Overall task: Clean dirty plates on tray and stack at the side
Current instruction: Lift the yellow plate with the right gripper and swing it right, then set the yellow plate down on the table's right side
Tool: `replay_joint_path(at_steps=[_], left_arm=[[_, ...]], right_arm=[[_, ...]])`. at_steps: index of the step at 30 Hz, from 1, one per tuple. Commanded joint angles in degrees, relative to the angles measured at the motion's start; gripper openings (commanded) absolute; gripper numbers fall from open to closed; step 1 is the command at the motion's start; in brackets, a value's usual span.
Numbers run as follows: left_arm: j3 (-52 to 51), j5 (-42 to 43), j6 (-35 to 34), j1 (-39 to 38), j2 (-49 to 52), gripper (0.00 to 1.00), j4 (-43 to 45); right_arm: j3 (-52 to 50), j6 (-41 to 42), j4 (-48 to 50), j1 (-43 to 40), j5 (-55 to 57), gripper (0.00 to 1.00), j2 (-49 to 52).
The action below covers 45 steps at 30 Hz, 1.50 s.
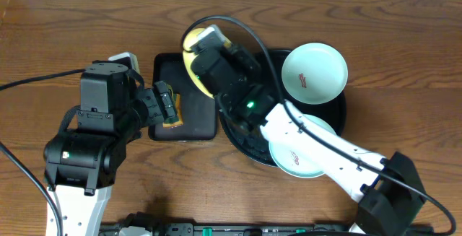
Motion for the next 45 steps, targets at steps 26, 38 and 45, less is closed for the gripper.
replay_joint_path(at_steps=[26, 38, 45], left_arm=[[1.1, -0.1, 0.6, 0.0, 0.1, 0.90, -0.1], [1.1, -0.1, 0.6, 0.0, 0.1, 0.90, -0.1], [1.1, -0.1, 0.6, 0.0, 0.1, 0.90, -0.1]], right_arm=[[-12.7, 28.9, -21.4, -86.0, -53.2, 0.01, -4.5], [-20.3, 25.0, -11.7, -93.4, -57.1, 0.61, 0.5], [-20.2, 22.5, -8.5, -90.2, -67.5, 0.62, -7.5]])
